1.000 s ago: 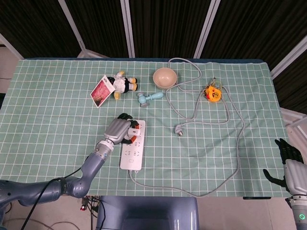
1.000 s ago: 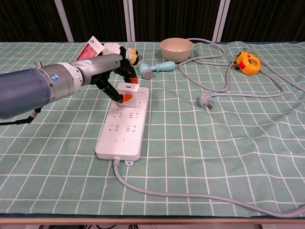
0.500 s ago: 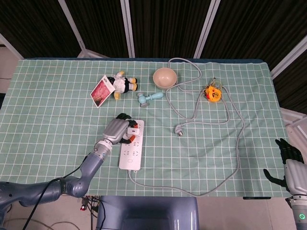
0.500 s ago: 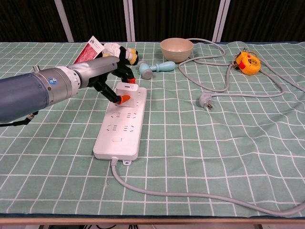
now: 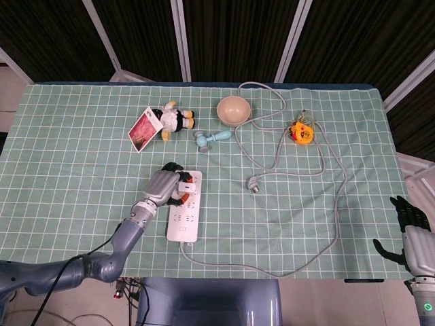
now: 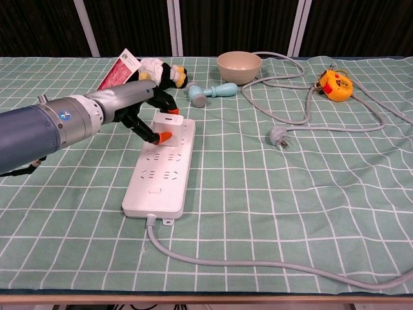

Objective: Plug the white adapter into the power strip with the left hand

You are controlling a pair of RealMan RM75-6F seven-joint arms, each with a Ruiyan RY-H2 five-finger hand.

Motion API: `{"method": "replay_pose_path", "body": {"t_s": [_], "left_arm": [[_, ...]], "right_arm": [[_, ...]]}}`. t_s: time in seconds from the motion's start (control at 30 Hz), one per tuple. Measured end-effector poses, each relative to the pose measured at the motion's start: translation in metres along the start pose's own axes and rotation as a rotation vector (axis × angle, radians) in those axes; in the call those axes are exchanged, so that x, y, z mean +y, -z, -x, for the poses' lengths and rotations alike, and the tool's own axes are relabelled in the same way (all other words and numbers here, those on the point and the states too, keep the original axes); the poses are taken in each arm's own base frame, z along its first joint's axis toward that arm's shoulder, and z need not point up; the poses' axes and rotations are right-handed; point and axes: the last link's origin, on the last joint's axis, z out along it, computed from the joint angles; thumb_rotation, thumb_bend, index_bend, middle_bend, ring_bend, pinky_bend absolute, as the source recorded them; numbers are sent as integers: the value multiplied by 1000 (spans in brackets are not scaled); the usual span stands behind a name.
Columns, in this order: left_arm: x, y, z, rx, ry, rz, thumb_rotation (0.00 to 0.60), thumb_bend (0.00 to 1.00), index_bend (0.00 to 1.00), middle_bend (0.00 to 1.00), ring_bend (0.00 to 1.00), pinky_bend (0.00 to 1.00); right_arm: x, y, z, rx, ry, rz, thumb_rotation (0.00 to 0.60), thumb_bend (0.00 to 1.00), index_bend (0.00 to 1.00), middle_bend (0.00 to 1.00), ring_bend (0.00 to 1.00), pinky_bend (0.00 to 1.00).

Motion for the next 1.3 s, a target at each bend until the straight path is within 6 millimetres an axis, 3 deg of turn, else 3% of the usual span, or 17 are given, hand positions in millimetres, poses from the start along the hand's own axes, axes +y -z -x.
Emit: {"method": "replay_pose_path", "body": {"t_s": [0.07,0.17,0.3,0.63,0.73,0.8,0.9,1.0,1.17,1.3], "left_arm": [[-2,1,0,-2,-4,-1,600,90,303,220,23,4],[-3,2,-2,-8,-16,2,600,30,134,85,0,0],[-3,2,-6,2,-21,11,600,26,71,47,0,0],[8,7,-30,76,92,48,600,29,82,59,0,3],[17,10,-43,110,173,78,600,69,143,145,37,101],[25,12,-53,133,247,101,600,127,225,245,142,251],[37,15,-65,159,374,135,600,224,402,474,397,537],[48,18,-71,156,515,147,600,260,552,692,648,761],[58,18,-67,57,726,99,600,266,736,909,883,976],[67,18,-55,-97,868,38,600,266,820,984,987,1000]], "right_arm": [[0,0,0,0,0,1,600,348,0,0,0,0],[0,0,0,0,0,4,600,348,0,0,0,0],[0,0,0,1,-1,5,600,348,0,0,0,0],[0,0,0,3,-5,4,600,348,0,0,0,0],[0,0,0,3,-6,3,600,347,0,0,0,0],[0,0,-1,3,-7,2,600,347,0,0,0,0],[0,0,-1,3,-8,0,600,348,0,0,0,0],[0,1,-1,2,-8,0,600,348,0,0,0,0],[0,1,-1,2,-10,0,600,348,0,0,0,0],[0,1,-1,-1,-13,2,600,348,0,0,0,0]]}}
